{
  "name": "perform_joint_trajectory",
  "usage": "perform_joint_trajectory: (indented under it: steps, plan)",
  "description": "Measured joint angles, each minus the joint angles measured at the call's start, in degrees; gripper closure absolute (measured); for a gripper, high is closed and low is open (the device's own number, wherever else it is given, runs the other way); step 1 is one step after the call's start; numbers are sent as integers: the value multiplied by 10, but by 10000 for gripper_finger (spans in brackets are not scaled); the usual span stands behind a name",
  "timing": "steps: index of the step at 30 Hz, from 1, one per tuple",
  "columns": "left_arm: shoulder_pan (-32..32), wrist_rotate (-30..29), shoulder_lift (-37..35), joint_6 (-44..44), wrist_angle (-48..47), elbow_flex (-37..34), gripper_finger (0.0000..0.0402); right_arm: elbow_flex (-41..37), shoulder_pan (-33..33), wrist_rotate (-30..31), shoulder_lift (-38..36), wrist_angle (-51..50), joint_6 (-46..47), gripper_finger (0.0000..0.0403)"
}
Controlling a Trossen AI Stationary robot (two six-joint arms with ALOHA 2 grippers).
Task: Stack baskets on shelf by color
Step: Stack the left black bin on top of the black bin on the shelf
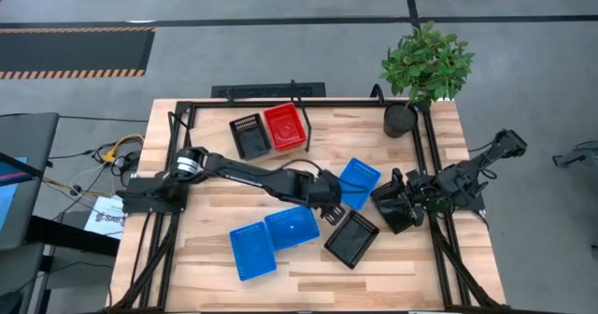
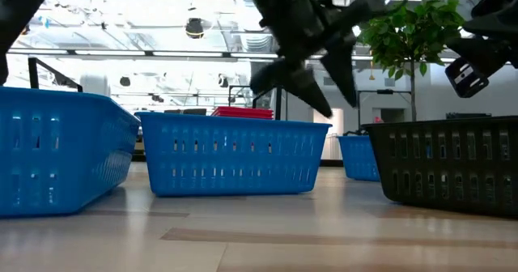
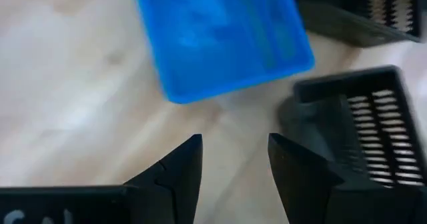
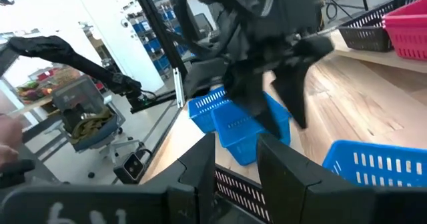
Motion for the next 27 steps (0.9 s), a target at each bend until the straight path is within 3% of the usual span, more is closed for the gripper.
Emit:
perform_joint_trajectory:
  steps: [5, 27]
  plan:
    - [-9, 42, 12, -14, 45, 0, 243, 0, 0, -1, 5, 0, 0, 269]
    - [-37, 28, 39, -35, 97, 0, 243, 0, 0, -1, 22, 0, 0, 269]
